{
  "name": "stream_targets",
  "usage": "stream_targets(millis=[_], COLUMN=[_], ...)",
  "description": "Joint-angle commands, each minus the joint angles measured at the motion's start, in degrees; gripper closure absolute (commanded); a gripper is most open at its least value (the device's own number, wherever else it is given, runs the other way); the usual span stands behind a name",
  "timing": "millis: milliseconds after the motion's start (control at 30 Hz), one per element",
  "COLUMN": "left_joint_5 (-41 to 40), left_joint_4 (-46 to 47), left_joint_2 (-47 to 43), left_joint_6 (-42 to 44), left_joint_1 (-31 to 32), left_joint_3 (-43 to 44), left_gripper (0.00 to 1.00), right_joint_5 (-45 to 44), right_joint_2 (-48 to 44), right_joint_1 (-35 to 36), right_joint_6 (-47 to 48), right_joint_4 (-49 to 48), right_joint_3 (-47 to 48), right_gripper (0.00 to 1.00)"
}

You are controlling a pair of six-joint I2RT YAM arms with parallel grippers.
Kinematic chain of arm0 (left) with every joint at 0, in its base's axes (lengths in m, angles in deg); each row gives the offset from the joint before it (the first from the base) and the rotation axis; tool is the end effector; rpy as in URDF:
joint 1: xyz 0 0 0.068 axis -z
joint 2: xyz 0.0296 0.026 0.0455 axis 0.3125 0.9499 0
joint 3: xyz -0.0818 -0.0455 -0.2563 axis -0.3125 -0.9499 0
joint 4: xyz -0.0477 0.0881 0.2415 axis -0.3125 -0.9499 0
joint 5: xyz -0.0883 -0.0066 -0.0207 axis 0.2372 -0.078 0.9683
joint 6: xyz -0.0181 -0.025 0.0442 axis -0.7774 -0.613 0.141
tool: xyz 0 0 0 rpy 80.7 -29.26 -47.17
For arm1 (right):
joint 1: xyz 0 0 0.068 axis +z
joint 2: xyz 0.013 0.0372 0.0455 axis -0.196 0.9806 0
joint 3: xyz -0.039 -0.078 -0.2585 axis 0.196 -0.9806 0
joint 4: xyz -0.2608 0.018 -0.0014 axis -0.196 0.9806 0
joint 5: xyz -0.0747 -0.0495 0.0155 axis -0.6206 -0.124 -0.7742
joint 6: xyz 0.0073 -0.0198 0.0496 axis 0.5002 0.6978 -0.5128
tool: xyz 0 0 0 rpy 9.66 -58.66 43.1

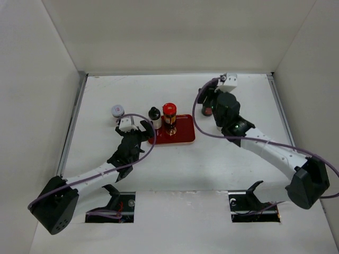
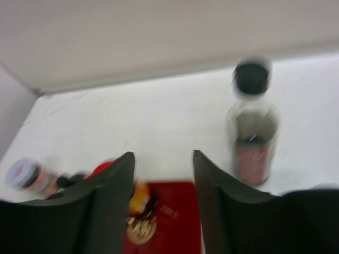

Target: Organize the condiment bottles

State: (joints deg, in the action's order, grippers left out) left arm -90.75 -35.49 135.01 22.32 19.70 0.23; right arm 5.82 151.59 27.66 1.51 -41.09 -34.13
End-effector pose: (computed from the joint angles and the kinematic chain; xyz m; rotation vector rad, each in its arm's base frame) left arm 0.1778 -0.1123 0.2127 -0.2960 1.6227 -0.3473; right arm 0.2444 0.1747 0.3355 0.1069 1.6367 0.3366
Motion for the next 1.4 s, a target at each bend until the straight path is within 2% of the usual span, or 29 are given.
stream_targets(millis=[0, 100, 167, 333, 500, 700, 800, 967, 1067, 1233, 1367], left_joint_5=[0.4, 1.9, 1.8, 2.3, 2.3, 2.4, 2.9, 3.0, 3.0, 2.3, 2.6], left_joint_4=[8.7, 8.7, 8.8, 8.8, 8.7, 8.7, 9.3, 9.3, 9.1, 9.2, 9.6], left_joint_2=[-1.4, -3.5, -3.7, -2.8, -2.5, -1.6, 0.1, 0.4, 1.1, 1.2, -1.8], left_joint_6=[-2.0, -2.2, -2.3, -2.8, -3.5, -4.0, -4.0, -4.0, -4.0, -4.1, -3.4], left_joint_1=[-0.9, -1.7, -1.7, -2.0, -2.8, -3.2, -2.9, -3.1, -3.5, -3.6, -1.5], left_joint_3=[-1.9, -3.0, -3.3, -3.1, -3.3, -3.3, -3.0, -2.8, -2.7, -2.8, -2.9], left_gripper=[0.13, 0.13, 0.13, 0.12, 0.12, 0.11, 0.11, 0.11, 0.11, 0.06, 0.03], right_joint_5=[-3.0, -2.9, -2.7, -2.7, -3.4, 0.3, 1.3, 0.6, -0.3, -1.8, -1.2], right_joint_2=[3.2, 6.9, 9.8, 15.6, 18.2, 20.5, 21.6, 22.5, 21.9, 15.4, 11.4], right_joint_1=[-4.9, -7.7, -9.1, -11.6, -13.3, -14.7, -14.8, -14.5, -14.5, -13.4, -10.4], right_joint_6=[7.7, 10.0, 10.6, 12.0, 12.3, 11.9, 12.5, 14.1, 14.1, 14.4, 15.3], right_joint_4=[4.7, 9.6, 13.5, 17.0, 17.6, 16.3, 14.8, 11.8, 10.0, 4.8, 5.0], right_joint_3=[8.7, 15.5, 19.8, 24.9, 25.9, 26.2, 26.4, 25.7, 25.3, 22.5, 21.1], right_gripper=[0.34, 0.16, 0.08, 0.04, 0.13, 0.25, 0.35, 0.62, 0.73, 0.78, 0.78])
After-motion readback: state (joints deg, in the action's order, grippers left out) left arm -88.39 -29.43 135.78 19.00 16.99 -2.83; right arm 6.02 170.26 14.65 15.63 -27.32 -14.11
